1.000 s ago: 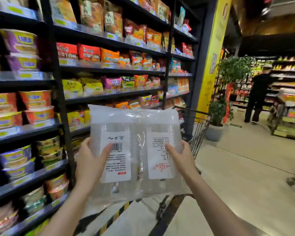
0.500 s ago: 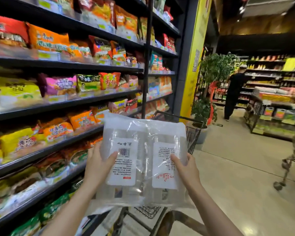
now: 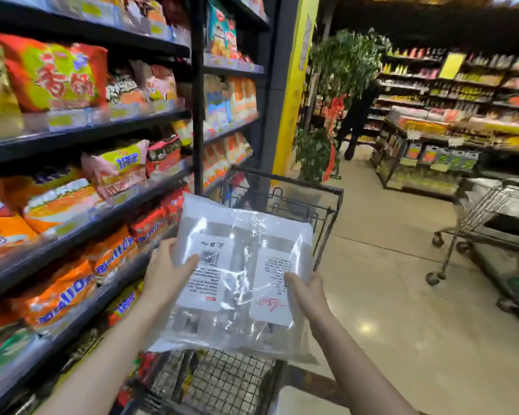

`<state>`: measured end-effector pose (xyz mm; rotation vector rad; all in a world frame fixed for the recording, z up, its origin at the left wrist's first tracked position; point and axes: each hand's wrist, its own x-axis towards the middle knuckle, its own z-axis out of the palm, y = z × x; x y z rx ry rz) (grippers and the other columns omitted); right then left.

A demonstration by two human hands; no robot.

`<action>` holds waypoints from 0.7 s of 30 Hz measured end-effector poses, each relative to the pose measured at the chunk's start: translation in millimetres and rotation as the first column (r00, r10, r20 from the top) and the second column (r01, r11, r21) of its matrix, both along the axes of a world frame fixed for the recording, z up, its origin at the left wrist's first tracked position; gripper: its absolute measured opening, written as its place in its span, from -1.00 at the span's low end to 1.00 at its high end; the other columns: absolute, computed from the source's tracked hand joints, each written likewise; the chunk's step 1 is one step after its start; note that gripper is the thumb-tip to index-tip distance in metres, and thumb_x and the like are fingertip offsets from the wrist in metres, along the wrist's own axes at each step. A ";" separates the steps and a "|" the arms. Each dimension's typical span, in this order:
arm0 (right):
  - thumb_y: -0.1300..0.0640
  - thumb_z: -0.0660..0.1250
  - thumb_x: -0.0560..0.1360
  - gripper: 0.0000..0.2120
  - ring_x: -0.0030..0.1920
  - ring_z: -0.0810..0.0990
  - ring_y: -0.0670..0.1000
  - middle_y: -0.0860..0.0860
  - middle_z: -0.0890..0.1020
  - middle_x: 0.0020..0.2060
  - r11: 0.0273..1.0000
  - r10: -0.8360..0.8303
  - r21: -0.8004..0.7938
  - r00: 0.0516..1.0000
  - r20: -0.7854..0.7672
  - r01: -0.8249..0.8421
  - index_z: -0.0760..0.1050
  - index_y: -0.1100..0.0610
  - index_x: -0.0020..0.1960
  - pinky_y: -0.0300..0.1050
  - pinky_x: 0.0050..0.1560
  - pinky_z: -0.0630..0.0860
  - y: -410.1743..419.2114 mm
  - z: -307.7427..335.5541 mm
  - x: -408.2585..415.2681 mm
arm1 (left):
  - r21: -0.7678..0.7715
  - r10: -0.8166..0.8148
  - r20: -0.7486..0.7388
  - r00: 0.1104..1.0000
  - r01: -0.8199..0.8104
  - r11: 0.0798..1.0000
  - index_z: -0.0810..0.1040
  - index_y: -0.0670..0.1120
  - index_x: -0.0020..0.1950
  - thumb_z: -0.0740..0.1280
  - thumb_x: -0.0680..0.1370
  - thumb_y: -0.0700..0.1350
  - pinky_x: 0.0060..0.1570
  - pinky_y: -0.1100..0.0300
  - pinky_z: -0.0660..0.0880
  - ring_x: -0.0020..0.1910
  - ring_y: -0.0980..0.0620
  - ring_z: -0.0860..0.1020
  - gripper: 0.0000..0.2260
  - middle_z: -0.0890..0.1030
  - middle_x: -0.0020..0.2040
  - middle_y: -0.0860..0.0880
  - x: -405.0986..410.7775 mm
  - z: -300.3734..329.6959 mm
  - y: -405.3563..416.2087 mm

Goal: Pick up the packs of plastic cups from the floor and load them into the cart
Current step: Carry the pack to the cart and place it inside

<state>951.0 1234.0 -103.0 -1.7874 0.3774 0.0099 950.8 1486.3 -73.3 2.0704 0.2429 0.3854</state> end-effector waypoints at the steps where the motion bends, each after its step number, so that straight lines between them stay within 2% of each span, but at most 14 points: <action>1: -0.13 0.35 0.38 -0.41 -0.02 0.62 0.08 0.02 0.60 0.04 1.000 -0.020 -0.004 0.999 -0.033 0.020 0.30 0.10 0.31 0.02 -0.01 0.57 3.7 -5.7 15.4 | -0.011 -0.022 -0.035 0.999 0.022 1.000 0.38 -0.12 0.27 0.39 0.46 -0.06 0.16 -0.01 0.39 0.21 -0.15 0.44 -0.57 0.47 0.21 -0.13 24.5 -10.9 2.9; 3: -0.01 0.32 0.47 -0.48 -0.01 0.58 0.03 -0.01 0.53 0.11 0.999 -0.041 -0.016 0.996 -0.083 0.040 0.28 0.17 0.34 -0.13 -0.08 0.51 8.6 -21.9 45.3 | -0.005 -0.081 -0.092 0.992 0.081 0.997 0.39 -0.13 0.28 0.39 0.47 -0.07 0.17 -0.03 0.40 0.22 -0.16 0.45 -0.57 0.49 0.21 -0.14 69.2 -32.6 8.5; 4: 0.01 0.30 0.50 -0.49 0.07 0.54 0.05 -0.03 0.45 0.16 0.998 -0.046 -0.039 0.993 -0.107 0.042 0.25 0.17 0.36 -0.14 -0.01 0.47 9.7 -32.4 58.8 | 0.001 -0.102 -0.112 0.988 0.103 0.995 0.40 -0.16 0.28 0.40 0.46 -0.09 0.17 -0.02 0.39 0.21 -0.15 0.47 -0.57 0.50 0.21 -0.15 89.7 -46.0 10.9; 6: 0.00 0.28 0.52 -0.41 0.26 0.44 0.13 0.03 0.37 0.31 0.997 -0.063 -0.052 0.984 -0.166 0.055 0.16 0.18 0.44 -0.03 0.22 0.43 11.9 -51.6 82.8 | 0.010 -0.128 -0.138 0.982 0.130 0.991 0.44 -0.19 0.23 0.42 0.45 -0.12 0.13 0.01 0.39 0.17 -0.15 0.50 -0.60 0.54 0.17 -0.17 125.8 -71.7 12.4; 8: -0.08 0.31 0.47 -0.30 0.34 0.39 0.17 0.11 0.35 0.38 0.995 -0.099 -0.047 0.968 -0.232 0.090 0.13 0.19 0.47 0.05 0.32 0.38 16.7 -73.2 105.5 | 0.011 -0.142 -0.196 0.970 0.147 0.989 0.46 -0.22 0.22 0.42 0.45 -0.14 0.09 0.08 0.35 0.16 -0.12 0.49 -0.62 0.53 0.13 -0.11 156.0 -94.7 10.5; 11: -0.28 0.33 0.27 -0.17 0.17 0.54 0.18 0.09 0.51 0.23 0.991 -0.130 -0.056 0.945 -0.301 0.119 0.28 0.16 0.39 0.17 0.20 0.50 20.4 -117.2 140.8 | -0.010 -0.186 -0.277 0.943 0.191 0.982 0.46 -0.21 0.23 0.42 0.45 -0.05 0.03 0.15 0.33 0.13 -0.05 0.49 -0.57 0.53 0.12 -0.05 195.0 -139.4 11.1; 13: -0.23 0.33 0.34 -0.27 0.13 0.56 0.18 0.11 0.51 0.21 0.989 -0.145 -0.068 0.925 -0.350 0.129 0.28 0.14 0.37 0.19 0.13 0.54 16.6 -159.5 164.7 | -0.033 -0.212 -0.340 0.916 0.213 0.976 0.43 -0.16 0.30 0.40 0.45 0.03 0.14 0.06 0.41 0.18 -0.10 0.51 -0.51 0.55 0.21 -0.10 217.1 -177.4 11.5; 15: -0.15 0.34 0.38 -0.37 0.04 0.61 0.15 0.11 0.55 0.13 0.985 -0.170 -0.071 0.902 -0.397 0.154 0.31 0.15 0.33 0.18 0.06 0.58 15.5 -190.7 185.2 | -0.046 -0.209 -0.387 0.898 0.208 0.977 0.37 -0.13 0.37 0.38 0.48 0.00 0.24 0.00 0.38 0.25 -0.14 0.47 -0.49 0.50 0.29 -0.13 235.0 -210.6 7.0; 17: -0.12 0.35 0.34 -0.40 -0.08 0.65 0.14 0.12 0.62 0.01 0.981 -0.192 -0.072 0.882 -0.430 0.179 0.39 0.20 0.26 0.17 -0.03 0.61 13.1 -229.6 205.7 | -0.045 -0.192 -0.440 0.877 0.192 0.980 0.32 -0.13 0.41 0.36 0.49 0.00 0.28 0.03 0.34 0.29 -0.15 0.44 -0.46 0.46 0.32 -0.14 252.9 -238.3 -0.8; 19: -0.08 0.35 0.38 -0.43 -0.02 0.62 0.19 0.15 0.60 0.04 0.970 -0.241 -0.076 0.862 -0.446 0.232 0.37 0.23 0.26 0.18 0.04 0.58 12.2 -260.6 221.8 | -0.056 -0.207 -0.473 0.856 0.205 0.977 0.30 -0.11 0.43 0.38 0.45 0.03 0.29 0.02 0.36 0.30 -0.16 0.44 -0.40 0.45 0.34 -0.17 271.5 -272.9 -4.8; 21: -0.09 0.38 0.36 -0.36 0.09 0.56 0.23 0.19 0.55 0.13 0.951 -0.305 -0.104 0.816 -0.491 0.292 0.34 0.25 0.30 0.11 0.10 0.53 10.1 -298.6 238.7 | -0.140 -0.231 -0.511 0.828 0.186 0.973 0.27 -0.05 0.44 0.41 0.41 0.03 0.29 -0.04 0.38 0.31 -0.17 0.42 -0.35 0.42 0.37 -0.17 289.0 -309.8 -5.2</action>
